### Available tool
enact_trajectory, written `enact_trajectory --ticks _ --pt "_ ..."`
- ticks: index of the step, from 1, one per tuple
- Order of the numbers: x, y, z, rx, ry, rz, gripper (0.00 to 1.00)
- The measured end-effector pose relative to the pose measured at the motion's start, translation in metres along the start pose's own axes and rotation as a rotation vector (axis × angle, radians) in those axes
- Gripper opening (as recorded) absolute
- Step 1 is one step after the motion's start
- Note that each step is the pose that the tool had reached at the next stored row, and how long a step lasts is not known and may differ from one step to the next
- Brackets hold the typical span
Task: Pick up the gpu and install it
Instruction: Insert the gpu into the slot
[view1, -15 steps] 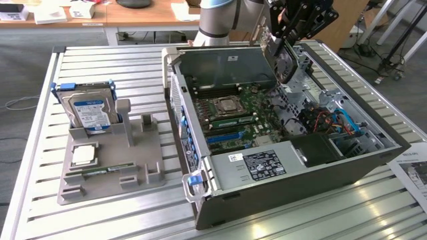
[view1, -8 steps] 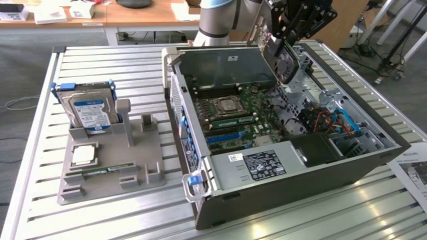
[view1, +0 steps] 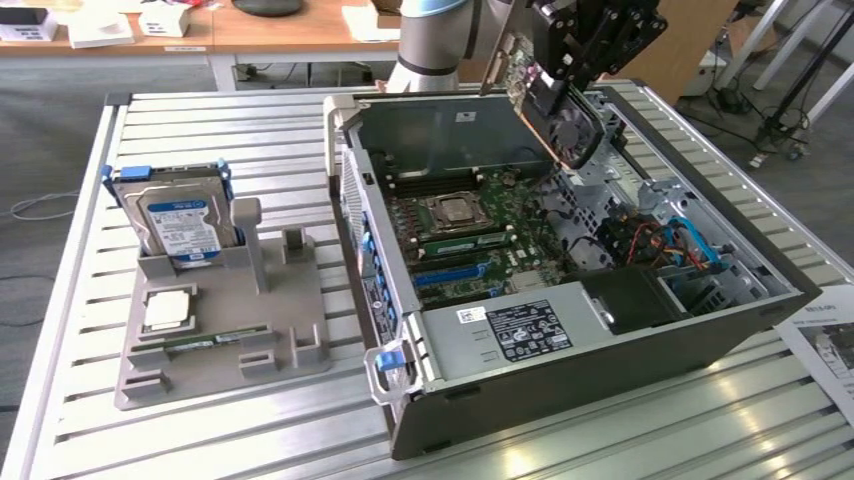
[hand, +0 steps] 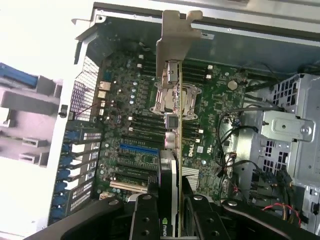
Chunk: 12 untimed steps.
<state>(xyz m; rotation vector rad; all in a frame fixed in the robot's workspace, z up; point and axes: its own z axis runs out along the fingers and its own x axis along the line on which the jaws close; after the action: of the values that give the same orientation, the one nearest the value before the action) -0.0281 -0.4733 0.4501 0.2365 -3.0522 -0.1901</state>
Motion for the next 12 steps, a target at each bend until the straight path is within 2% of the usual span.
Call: enact_trajectory --ticks 12 --pt "0.0 0.0 0.0003 0.014 0.0281 -0.216 0.27"
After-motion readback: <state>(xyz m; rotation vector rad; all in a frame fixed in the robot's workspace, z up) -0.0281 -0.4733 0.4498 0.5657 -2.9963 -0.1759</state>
